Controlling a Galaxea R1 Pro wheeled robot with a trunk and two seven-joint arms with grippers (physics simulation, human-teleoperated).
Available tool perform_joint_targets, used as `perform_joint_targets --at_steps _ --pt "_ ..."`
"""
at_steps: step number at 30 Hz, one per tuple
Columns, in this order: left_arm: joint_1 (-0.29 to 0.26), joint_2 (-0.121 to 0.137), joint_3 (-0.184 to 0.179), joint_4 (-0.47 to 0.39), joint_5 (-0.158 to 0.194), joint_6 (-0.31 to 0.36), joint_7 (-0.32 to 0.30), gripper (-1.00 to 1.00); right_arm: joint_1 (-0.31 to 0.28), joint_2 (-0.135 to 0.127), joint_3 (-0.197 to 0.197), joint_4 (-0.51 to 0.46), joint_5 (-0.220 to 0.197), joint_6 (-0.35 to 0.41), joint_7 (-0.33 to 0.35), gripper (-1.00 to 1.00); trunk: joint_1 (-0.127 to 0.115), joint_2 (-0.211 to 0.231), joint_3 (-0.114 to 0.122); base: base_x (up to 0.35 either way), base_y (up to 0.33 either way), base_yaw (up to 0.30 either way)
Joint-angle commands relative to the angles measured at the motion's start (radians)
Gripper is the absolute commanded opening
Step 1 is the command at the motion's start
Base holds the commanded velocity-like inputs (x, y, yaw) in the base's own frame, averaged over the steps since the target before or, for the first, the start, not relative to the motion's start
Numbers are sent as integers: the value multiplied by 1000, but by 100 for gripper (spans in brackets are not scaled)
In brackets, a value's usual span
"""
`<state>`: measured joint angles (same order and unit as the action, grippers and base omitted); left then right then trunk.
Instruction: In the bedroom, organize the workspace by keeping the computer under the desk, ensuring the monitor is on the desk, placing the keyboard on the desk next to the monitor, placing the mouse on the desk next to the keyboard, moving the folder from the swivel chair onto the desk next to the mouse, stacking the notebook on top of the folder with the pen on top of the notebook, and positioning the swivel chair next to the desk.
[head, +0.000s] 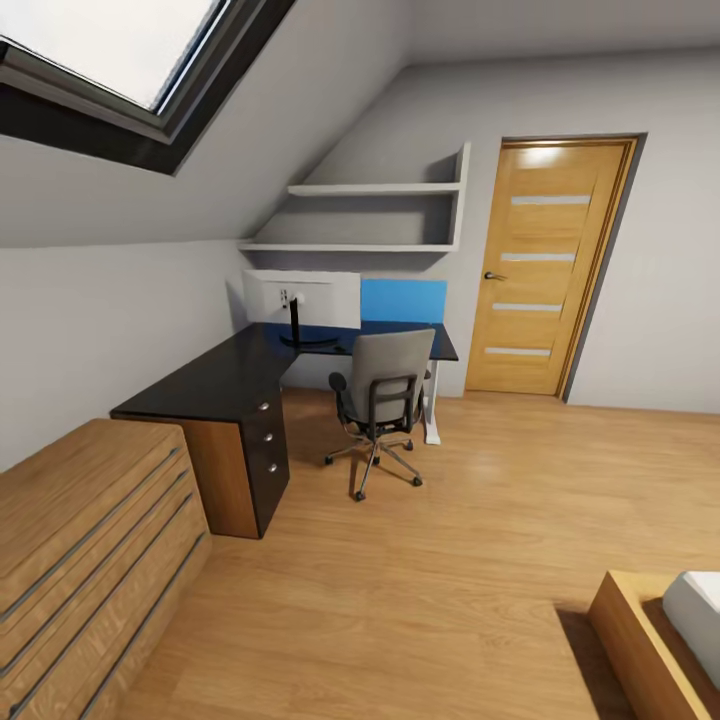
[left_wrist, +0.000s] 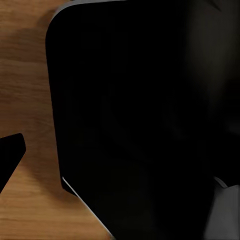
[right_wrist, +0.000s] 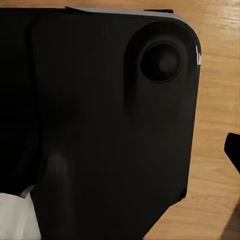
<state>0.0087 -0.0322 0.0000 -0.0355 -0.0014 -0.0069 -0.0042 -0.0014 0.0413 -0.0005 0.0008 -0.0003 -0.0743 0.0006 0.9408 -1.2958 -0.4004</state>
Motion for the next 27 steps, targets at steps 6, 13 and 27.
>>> perform_joint_targets --at_steps 6,13,27 --pt "1 3 0 -4 1 -1 0 100 0 -2 -3 -5 -2 -4 -2 100 -23 42 18 0 0 0" --pt "1 5 0 -30 3 -1 0 100 0 -4 -2 -28 -1 -14 -2 100 -50 91 40 0 0 0" --pt "1 0 1 -147 3 -2 -8 100 0 -33 -5 -129 0 -213 -8 100 -104 189 84 0 0 0"
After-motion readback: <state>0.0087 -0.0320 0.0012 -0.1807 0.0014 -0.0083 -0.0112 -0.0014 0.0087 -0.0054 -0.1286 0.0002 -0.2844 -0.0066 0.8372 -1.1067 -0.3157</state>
